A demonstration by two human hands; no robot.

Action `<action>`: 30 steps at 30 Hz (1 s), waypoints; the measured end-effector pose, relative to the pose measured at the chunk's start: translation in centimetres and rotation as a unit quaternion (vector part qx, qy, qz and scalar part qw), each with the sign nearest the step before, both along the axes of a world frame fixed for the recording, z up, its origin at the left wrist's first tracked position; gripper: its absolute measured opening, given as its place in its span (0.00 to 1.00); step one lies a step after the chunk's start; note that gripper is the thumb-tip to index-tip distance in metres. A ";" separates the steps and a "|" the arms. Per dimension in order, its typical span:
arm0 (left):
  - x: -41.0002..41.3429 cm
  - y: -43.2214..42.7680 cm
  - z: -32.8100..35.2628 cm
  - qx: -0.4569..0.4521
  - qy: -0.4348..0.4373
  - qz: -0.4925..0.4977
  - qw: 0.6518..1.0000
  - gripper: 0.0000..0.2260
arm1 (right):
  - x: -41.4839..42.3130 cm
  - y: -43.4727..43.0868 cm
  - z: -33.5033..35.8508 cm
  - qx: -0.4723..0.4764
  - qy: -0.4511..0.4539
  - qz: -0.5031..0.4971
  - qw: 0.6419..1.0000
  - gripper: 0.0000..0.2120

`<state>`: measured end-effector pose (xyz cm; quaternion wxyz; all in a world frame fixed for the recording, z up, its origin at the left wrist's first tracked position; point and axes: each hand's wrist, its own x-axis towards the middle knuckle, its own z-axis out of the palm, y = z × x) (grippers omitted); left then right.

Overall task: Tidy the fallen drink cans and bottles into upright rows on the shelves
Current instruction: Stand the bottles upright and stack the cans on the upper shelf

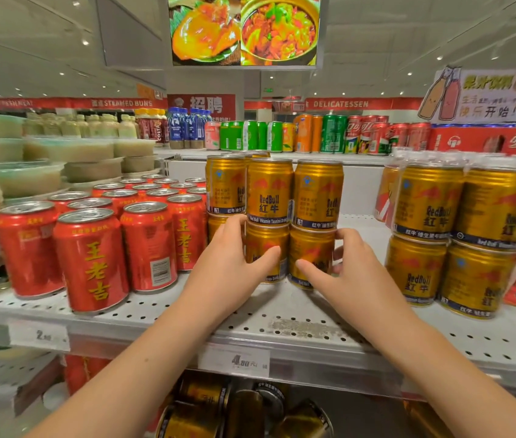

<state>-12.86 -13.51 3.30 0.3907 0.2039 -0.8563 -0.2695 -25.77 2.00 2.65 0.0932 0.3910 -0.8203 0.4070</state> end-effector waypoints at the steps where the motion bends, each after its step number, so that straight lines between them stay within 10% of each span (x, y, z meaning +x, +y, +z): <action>1: 0.0 0.0 0.1 0.002 0.001 0.002 1.000 0.27 | -0.1 0.0 0.0 -0.001 -0.005 0.000 1.000 0.31; 15: -0.4 -0.3 -0.1 0.007 0.002 0.027 1.000 0.20 | -0.8 -0.6 -0.1 -0.077 -0.115 0.034 0.990 0.38; 30: -0.5 -0.9 1.7 0.000 0.106 0.004 0.994 0.13 | 0.4 -0.3 0.6 -0.131 -0.040 0.039 0.990 0.28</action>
